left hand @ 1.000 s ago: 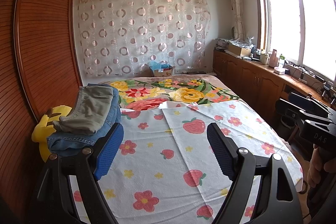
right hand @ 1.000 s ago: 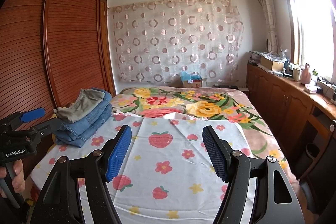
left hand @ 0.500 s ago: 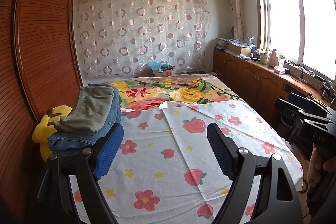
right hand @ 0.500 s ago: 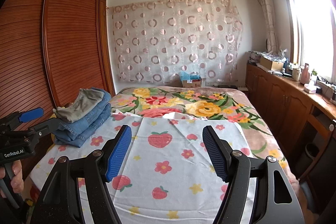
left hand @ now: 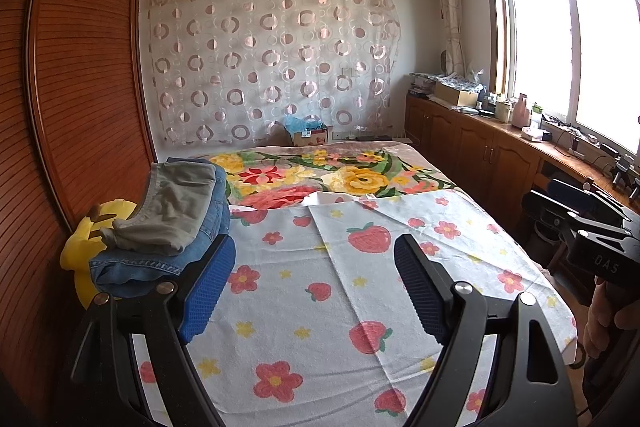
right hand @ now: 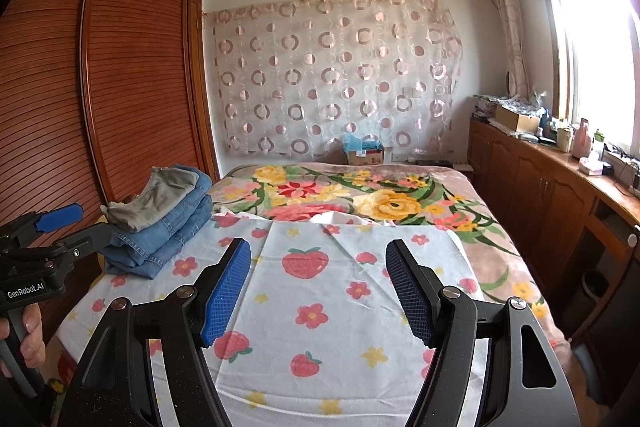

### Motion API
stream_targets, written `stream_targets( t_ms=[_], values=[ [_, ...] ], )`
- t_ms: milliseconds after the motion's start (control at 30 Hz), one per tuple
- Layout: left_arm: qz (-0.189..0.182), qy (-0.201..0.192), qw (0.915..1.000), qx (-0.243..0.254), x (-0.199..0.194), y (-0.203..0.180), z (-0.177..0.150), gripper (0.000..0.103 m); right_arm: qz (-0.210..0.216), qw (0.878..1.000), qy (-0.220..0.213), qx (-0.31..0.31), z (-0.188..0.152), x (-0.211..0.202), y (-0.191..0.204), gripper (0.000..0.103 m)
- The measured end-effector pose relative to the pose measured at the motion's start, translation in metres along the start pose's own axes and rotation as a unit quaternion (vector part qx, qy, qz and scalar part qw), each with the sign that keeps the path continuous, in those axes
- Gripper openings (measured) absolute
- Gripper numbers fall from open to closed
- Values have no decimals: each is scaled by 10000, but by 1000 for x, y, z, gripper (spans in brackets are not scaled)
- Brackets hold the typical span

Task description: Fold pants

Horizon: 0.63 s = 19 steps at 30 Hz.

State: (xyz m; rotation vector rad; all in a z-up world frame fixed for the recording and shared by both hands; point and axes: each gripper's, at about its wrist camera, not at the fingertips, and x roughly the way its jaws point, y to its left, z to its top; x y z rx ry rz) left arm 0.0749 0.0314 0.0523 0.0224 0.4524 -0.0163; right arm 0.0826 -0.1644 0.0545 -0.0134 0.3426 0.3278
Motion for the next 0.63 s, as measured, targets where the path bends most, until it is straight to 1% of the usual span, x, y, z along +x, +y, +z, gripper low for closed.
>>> stream_targets(
  t_ms=[633],
  values=[
    [1, -4, 10000, 0, 0, 0, 0, 82, -17, 10000, -30, 6, 1, 0, 0, 72]
  ],
)
